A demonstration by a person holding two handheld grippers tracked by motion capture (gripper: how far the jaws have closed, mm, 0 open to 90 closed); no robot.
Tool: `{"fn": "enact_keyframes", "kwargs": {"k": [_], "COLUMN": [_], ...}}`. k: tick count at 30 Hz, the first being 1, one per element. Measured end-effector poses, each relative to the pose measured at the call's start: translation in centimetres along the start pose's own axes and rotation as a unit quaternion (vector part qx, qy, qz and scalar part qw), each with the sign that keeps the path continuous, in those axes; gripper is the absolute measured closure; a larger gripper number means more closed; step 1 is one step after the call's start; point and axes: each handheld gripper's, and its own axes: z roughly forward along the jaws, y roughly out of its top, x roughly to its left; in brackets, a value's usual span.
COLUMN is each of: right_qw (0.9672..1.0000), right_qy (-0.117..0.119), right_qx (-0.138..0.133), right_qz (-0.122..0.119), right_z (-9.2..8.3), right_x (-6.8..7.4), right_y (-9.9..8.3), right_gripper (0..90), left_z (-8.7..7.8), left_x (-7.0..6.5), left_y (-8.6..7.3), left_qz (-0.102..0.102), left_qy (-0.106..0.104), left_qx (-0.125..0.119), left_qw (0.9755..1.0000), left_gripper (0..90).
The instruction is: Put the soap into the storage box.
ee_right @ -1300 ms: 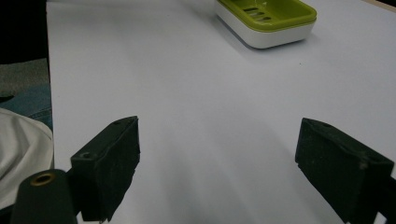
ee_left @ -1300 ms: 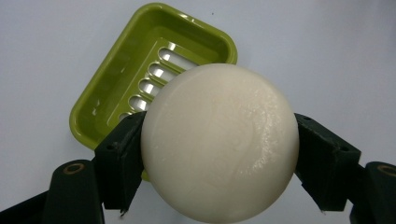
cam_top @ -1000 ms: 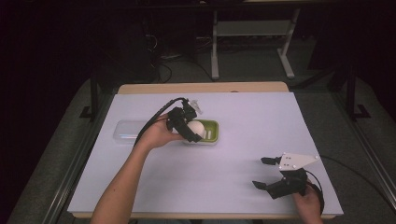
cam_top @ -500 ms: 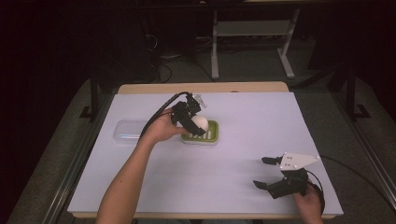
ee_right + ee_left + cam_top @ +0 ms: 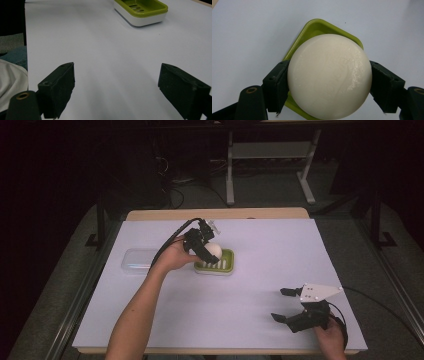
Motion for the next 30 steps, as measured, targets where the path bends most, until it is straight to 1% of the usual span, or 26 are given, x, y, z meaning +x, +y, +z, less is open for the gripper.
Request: {"fn": "enact_keyframes", "kwargs": {"k": [5, 6, 7, 10, 12, 14, 18, 20, 23, 24, 25, 26, 30], "right_qw": [1.0000, 1.0000, 1.0000, 1.0000, 1.0000, 1.0000, 1.0000, 1.0000, 1.0000, 1.0000, 1.0000, 1.0000, 1.0000], "right_qy": [0.002, 0.002, 0.002, 0.002, 0.002, 0.002, 0.002, 0.003, 0.003, 0.003, 0.003, 0.004, 0.005], "right_qx": [0.001, 0.001, 0.001, 0.001, 0.001, 0.000, 0.000, 0.000, 0.001, 0.002, 0.002, 0.002, 0.003], "right_qz": [-0.001, -0.001, -0.001, -0.001, 0.000, -0.001, 0.001, 0.000, 0.000, 0.000, 0.000, 0.000, 0.000], "right_z": [0.0, 0.0, 0.0, 0.0, 0.0, 0.0, 0.0, 0.0, 0.1, 0.1, 0.1, 0.1, 0.1], "right_x": [0.0, 0.0, 0.0, 0.0, 0.0, 0.0, 0.0, 0.0, -0.1, 0.0, 0.0, 0.0, 0.0], "right_y": [0.0, 0.0, 0.0, 0.0, 0.0, 0.0, 0.0, 0.0, 0.0, 0.0, 0.0, 0.0, 0.0], "right_gripper": [13.1, 13.0, 13.0, 13.0, 13.1, 13.1, 13.1, 13.0, 13.1, 13.1, 13.1, 13.1, 13.1], "left_z": [0.3, 0.3, 0.5, 0.6, 0.7, 0.9, 1.1, 1.2, 1.3, 1.5, 1.4, 1.6, 2.0], "left_x": [-0.1, 0.1, 0.1, 0.3, 0.3, 0.4, 0.4, 0.4, 0.5, 0.4, 0.6, 0.6, 0.8], "left_y": [0.2, 0.2, 0.1, 0.1, 0.1, 0.1, 0.2, 0.2, 0.2, 0.2, 0.2, 0.2, 0.2], "left_qz": [0.000, 0.003, -0.004, 0.000, -0.002, -0.008, -0.004, -0.007, -0.004, -0.013, -0.005, -0.005, -0.012], "left_qy": [-0.002, -0.002, -0.003, 0.001, 0.000, -0.001, -0.004, -0.003, -0.004, -0.004, -0.005, -0.003, -0.004], "left_qx": [-0.005, 0.001, -0.002, 0.004, 0.004, -0.001, 0.005, 0.002, 0.006, 0.000, 0.010, 0.011, 0.013], "left_qw": [1.0000, 1.0000, 1.0000, 1.0000, 1.0000, 1.0000, 1.0000, 1.0000, 1.0000, 0.9999, 0.9999, 0.9999, 0.9998], "left_gripper": [25.1, 25.1, 25.1, 25.1, 25.1, 25.1, 25.1, 25.1, 25.1, 25.1, 25.1, 25.1, 25.1]}}
